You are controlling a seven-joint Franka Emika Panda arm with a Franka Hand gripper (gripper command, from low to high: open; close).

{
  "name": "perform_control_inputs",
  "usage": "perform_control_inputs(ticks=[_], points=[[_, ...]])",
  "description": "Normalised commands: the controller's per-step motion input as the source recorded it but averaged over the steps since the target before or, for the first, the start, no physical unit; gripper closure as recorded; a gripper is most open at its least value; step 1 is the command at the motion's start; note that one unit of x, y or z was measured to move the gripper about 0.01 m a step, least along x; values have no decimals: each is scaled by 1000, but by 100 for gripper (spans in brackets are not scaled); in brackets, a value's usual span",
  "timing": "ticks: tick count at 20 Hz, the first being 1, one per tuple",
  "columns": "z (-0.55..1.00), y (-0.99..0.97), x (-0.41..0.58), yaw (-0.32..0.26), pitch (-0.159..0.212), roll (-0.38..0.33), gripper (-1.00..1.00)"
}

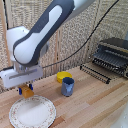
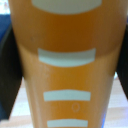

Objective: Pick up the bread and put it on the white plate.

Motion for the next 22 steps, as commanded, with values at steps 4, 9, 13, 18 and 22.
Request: perform_control_inputs(ticks=[4, 9, 13, 18, 22], points=[[-558, 53, -24, 14, 1, -42, 100], [-427, 8, -3, 13, 5, -33, 100], [-169, 0, -19, 13, -3, -4, 100], [24, 56, -71, 0, -8, 3, -100], [430, -24, 79, -14, 69, 17, -100]])
